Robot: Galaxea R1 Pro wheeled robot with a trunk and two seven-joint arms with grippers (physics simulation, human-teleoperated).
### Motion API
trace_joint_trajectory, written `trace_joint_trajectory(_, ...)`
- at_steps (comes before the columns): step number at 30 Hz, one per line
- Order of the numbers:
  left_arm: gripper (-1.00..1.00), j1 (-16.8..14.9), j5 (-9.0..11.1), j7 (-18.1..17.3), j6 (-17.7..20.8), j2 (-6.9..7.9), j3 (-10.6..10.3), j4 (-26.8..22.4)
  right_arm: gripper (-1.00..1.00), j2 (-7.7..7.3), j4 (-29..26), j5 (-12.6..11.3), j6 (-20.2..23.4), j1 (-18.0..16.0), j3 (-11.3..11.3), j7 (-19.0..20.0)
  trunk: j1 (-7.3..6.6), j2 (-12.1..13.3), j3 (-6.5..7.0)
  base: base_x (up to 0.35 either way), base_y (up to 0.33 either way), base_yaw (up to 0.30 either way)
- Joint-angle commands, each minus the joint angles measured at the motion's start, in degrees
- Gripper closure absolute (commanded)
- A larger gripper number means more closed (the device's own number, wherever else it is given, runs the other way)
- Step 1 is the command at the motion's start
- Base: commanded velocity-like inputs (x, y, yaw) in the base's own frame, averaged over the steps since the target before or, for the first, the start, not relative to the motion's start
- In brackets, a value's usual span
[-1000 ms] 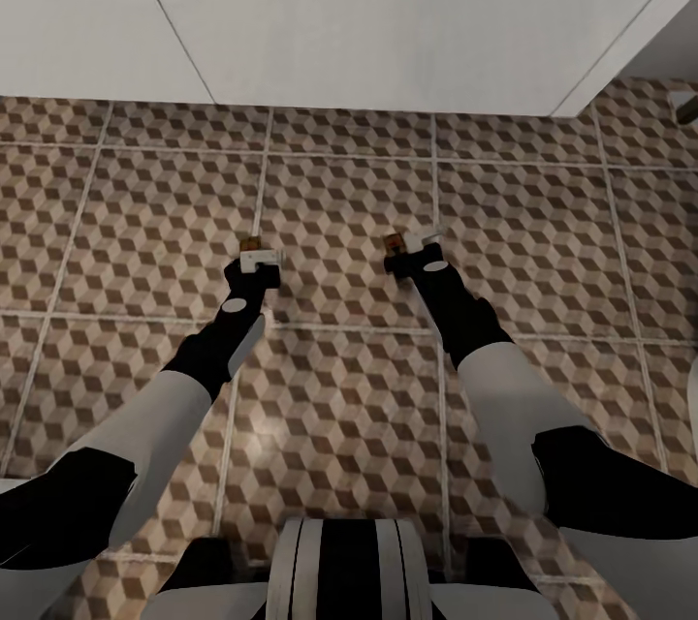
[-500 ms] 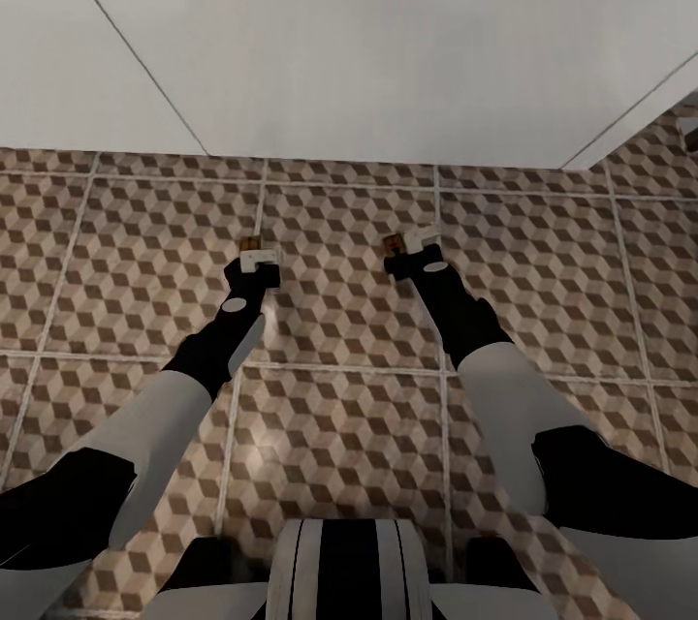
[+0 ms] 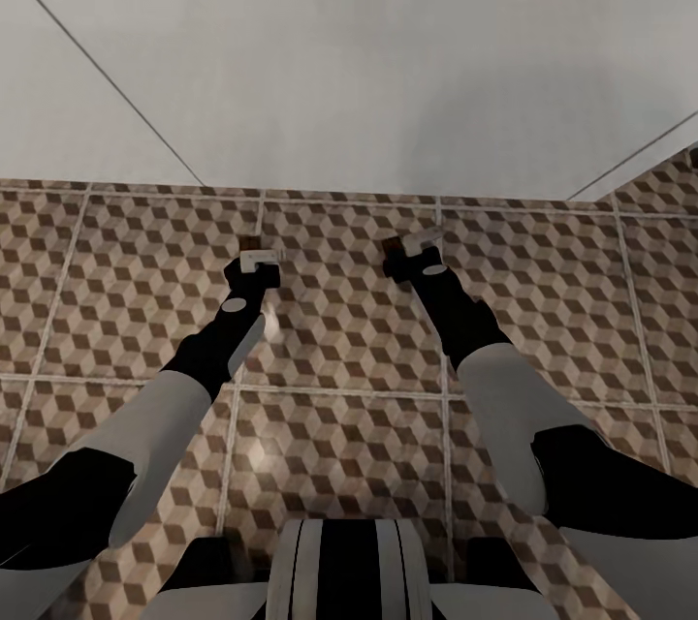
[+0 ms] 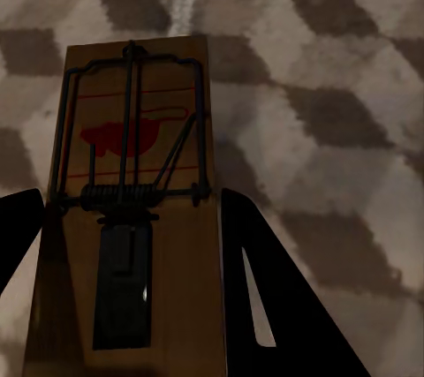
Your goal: Take the four mousetraps from the cabinet in the bathroom and place them on the bathroom floor. Make sure all four end up on the same floor surface, and ensure that at least two of them are either under or directly next to the same bathroom sink.
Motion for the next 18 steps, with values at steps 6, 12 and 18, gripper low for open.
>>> trace_joint_trajectory(6, 1.00, -0.03, 0.57, 0.51, -0.03, 0.05, -0.39, 0.01, 1.00, 0.00, 0.56, 0.14, -0.95, -0.01, 0.14, -0.05, -0.01, -0.01, -0.03, 0.006, 0.000, 0.000)
trace_joint_trajectory(12, 1.00, -0.03, 0.57, 0.51, -0.03, -0.01, -0.39, -0.05, 1.00, 0.00, 5.61, 0.14, -5.55, -0.01, 0.00, -0.04, -0.01, -0.01, -0.03, 0.000, 0.000, 0.000)
trace_joint_trajectory(18, 1.00, -0.03, 0.57, 0.50, -0.03, -0.02, -0.45, -0.05, 1.00, 0.00, 7.12, 0.14, -6.98, -0.01, -0.04, -0.02, -0.01, -0.01, -0.03, 0.000, 0.000, 0.000)
